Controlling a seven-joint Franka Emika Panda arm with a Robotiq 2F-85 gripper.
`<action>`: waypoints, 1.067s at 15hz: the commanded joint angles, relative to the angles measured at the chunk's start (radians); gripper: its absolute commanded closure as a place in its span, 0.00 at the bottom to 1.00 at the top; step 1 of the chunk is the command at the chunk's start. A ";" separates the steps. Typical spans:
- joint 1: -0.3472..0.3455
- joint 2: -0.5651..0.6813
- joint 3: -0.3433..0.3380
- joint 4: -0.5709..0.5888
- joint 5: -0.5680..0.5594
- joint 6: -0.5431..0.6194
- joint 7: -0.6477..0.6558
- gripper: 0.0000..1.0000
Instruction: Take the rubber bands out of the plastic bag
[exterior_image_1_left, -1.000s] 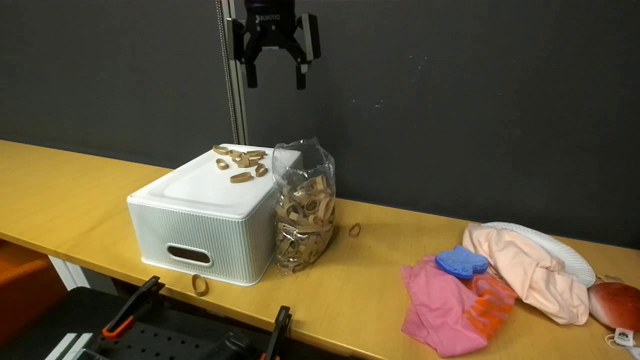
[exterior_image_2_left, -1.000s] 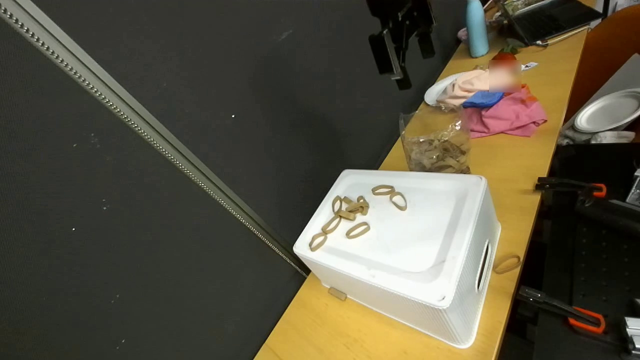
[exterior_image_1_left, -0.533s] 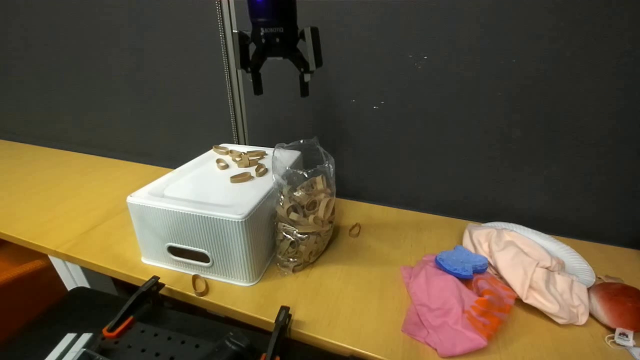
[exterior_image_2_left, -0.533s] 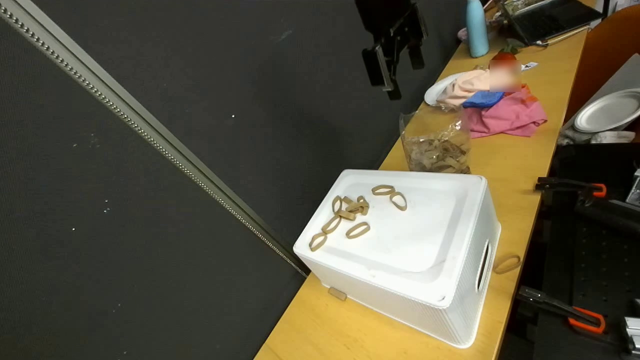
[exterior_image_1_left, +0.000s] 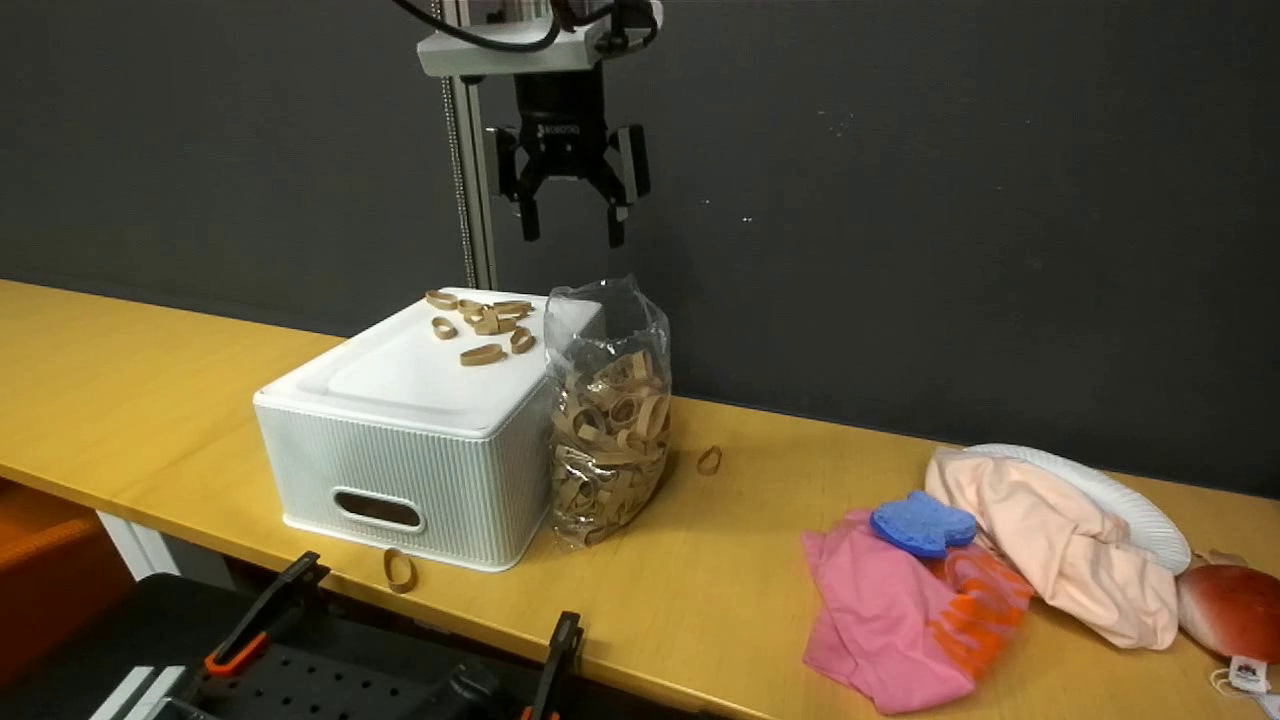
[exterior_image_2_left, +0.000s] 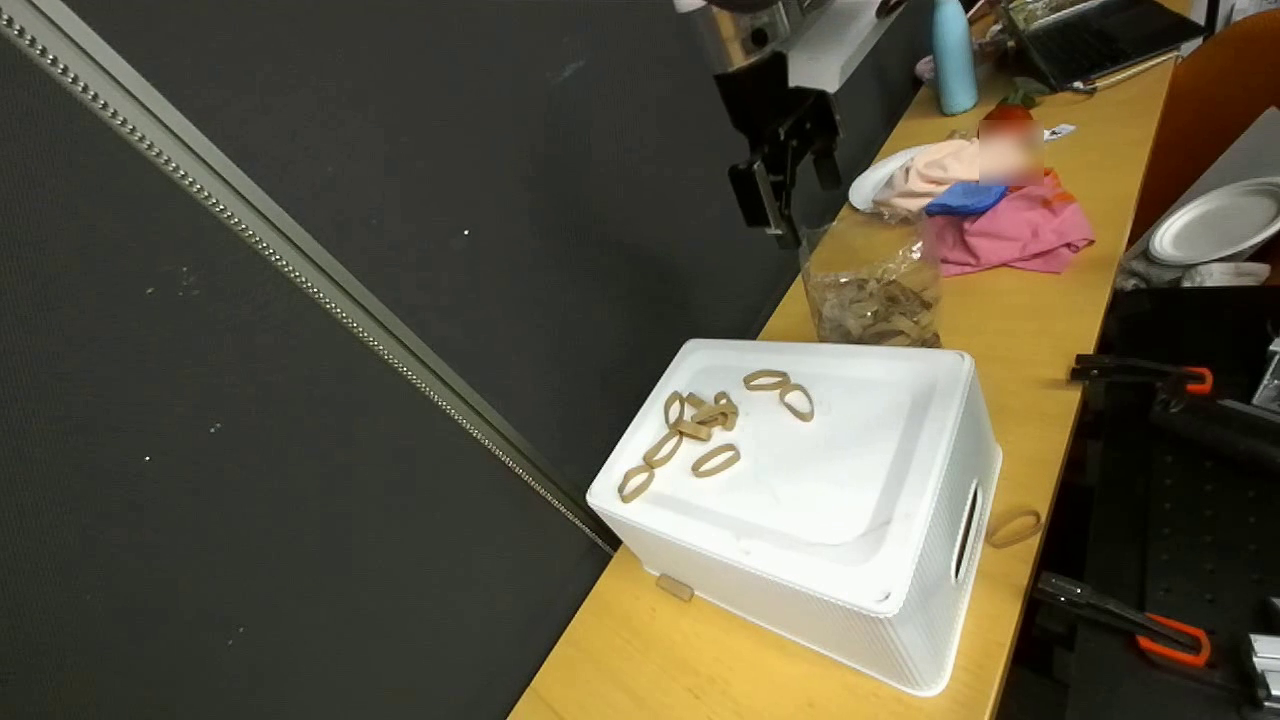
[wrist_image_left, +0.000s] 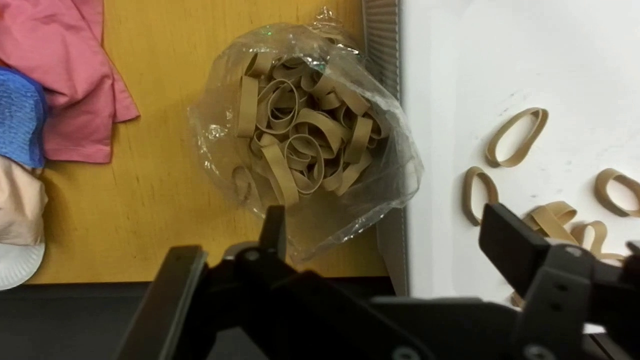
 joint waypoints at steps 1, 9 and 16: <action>0.000 0.042 -0.003 0.024 -0.010 0.021 0.005 0.32; -0.001 0.050 -0.010 0.000 -0.031 0.026 0.019 0.92; -0.016 0.067 -0.030 -0.047 -0.061 0.034 0.023 1.00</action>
